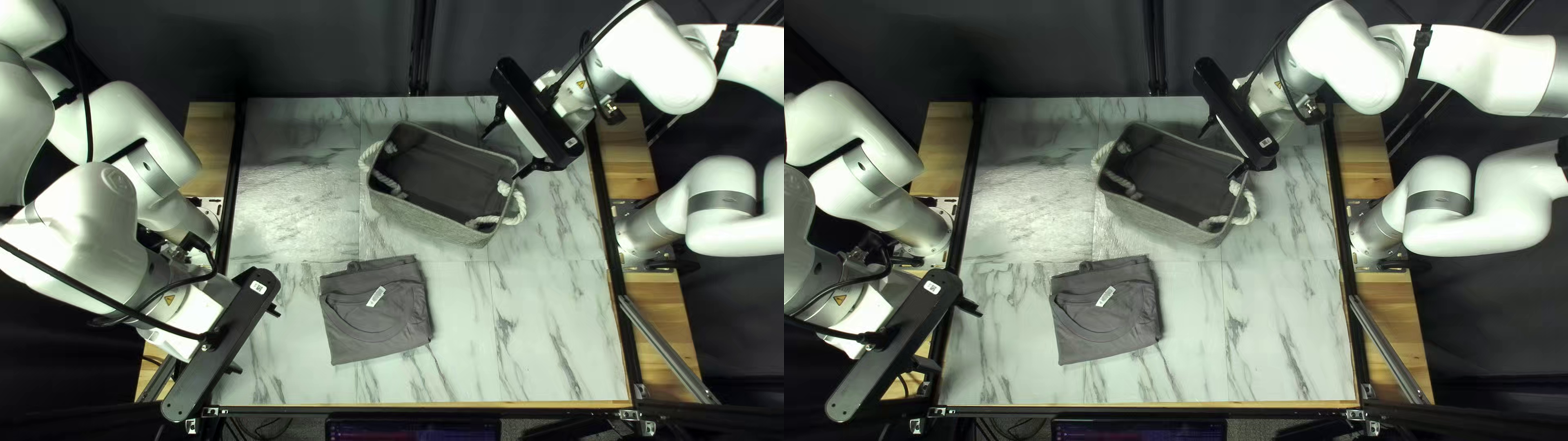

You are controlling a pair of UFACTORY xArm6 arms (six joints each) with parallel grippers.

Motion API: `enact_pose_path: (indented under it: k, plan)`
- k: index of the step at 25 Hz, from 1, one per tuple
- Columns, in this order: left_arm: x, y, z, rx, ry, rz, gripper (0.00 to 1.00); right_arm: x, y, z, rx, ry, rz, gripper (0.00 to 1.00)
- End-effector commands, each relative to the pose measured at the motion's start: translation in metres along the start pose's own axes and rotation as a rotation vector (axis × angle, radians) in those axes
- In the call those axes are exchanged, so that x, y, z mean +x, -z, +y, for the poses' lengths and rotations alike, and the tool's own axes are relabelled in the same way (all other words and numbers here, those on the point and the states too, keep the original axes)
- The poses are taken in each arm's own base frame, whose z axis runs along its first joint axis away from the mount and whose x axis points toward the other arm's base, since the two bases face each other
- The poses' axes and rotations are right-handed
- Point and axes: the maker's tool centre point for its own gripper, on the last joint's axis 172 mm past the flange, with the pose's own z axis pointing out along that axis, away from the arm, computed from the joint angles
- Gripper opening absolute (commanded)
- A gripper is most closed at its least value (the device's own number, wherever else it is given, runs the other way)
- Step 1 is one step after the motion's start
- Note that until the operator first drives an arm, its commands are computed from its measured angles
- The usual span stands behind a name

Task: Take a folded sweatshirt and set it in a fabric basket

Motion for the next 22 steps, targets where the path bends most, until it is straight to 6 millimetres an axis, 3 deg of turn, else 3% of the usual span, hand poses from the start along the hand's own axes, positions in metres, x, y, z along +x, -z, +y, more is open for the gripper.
enact_pose_path:
  k: [1, 8, 12, 17, 22]
  plan:
    - [0.000, 0.000, 0.000, 0.000, 0.000, 0.000, 1.00, 0.000, 0.000, 0.000, 0.000, 0.000, 0.000, 1.00]
    - [0.000, 0.000, 0.000, 0.000, 0.000, 0.000, 1.00, 0.003, 0.003, 0.001, -0.008, 0.015, -0.005, 1.00]
    - [0.000, 0.000, 0.000, 0.000, 0.000, 0.000, 1.00, 0.048, 0.011, 0.015, -0.030, 0.083, -0.033, 1.00]
    - [0.000, 0.000, 0.000, 0.000, 0.000, 0.000, 1.00, 0.081, -0.009, 0.002, -0.022, 0.089, -0.096, 1.00]
    - [0.000, 0.000, 0.000, 0.000, 0.000, 0.000, 1.00, 0.080, -0.030, -0.017, 0.035, 0.110, -0.140, 1.00]
